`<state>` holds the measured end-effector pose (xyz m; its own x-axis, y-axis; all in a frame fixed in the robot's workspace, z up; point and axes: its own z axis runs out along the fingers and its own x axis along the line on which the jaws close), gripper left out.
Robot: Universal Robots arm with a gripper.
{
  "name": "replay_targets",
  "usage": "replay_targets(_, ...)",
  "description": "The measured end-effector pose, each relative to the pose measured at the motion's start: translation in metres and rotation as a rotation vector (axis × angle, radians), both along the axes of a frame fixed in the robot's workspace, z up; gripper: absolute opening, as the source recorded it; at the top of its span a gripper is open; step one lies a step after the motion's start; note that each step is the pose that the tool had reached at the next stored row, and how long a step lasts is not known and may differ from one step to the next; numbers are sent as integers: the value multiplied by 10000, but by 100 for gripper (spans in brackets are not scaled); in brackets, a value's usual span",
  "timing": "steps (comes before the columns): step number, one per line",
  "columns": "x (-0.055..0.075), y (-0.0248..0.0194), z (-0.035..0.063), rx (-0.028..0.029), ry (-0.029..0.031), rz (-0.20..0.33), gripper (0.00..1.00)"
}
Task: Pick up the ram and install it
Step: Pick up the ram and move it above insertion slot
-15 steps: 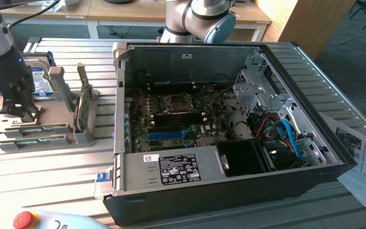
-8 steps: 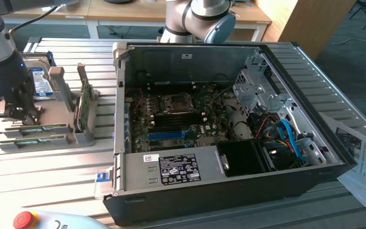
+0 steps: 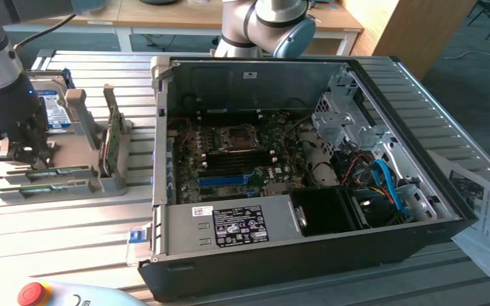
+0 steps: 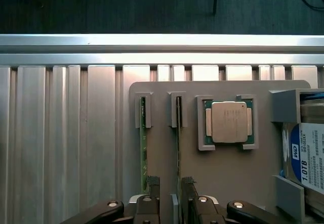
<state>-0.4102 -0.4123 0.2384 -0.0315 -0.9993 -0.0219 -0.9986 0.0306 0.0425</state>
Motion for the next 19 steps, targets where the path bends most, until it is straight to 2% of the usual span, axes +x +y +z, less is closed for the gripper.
replay_targets(4,0,-11,-3,2,-4,-2,31)
replay_targets(19,-1,-170,-5,1,0,-1,31)
